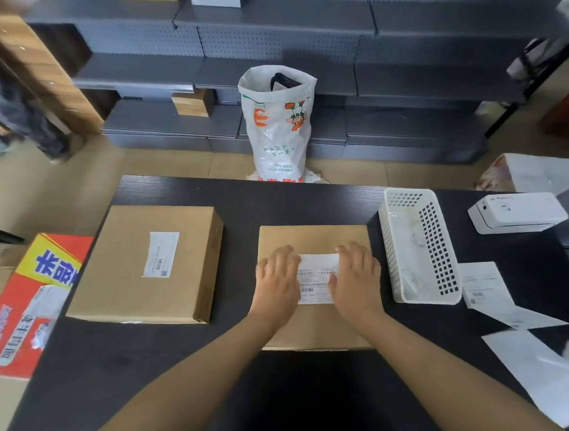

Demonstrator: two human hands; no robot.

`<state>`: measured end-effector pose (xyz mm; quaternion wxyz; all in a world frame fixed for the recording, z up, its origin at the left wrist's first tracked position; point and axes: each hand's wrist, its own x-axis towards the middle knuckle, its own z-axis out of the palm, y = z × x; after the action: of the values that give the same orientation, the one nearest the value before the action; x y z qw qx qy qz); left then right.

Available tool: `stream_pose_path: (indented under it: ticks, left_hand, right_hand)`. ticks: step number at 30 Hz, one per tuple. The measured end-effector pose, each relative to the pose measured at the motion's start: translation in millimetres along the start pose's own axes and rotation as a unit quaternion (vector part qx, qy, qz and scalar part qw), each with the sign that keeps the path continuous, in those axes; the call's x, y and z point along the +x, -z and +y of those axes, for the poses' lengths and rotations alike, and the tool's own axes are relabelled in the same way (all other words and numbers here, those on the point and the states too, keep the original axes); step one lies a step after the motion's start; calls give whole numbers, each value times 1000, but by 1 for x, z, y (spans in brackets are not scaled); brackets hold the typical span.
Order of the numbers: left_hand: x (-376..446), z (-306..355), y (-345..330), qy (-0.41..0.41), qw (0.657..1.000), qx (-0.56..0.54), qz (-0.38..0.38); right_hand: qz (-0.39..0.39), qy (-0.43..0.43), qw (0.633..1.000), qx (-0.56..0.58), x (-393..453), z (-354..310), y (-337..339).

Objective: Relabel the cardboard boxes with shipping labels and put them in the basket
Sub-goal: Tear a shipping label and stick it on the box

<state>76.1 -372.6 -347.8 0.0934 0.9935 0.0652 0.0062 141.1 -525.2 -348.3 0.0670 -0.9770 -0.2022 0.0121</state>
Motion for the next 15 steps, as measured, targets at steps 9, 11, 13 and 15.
stream_pose_path:
  ticks: [9,11,13,15]
  left_hand:
    - [-4,-15,-26,-92,986,31,-137]
    - [-5,-16,-26,-85,986,36,-141]
    - [-5,-16,-26,-68,987,25,-142]
    - [-4,-16,-27,-64,987,20,-144]
  right_hand:
    - [-134,140,981,-14,-3,26,-23]
    - [-129,144,981,-20,-5,27,-24]
    - [-117,133,984,-28,-7,28,-26]
    - [-117,111,987,-21,-8,30,-27]
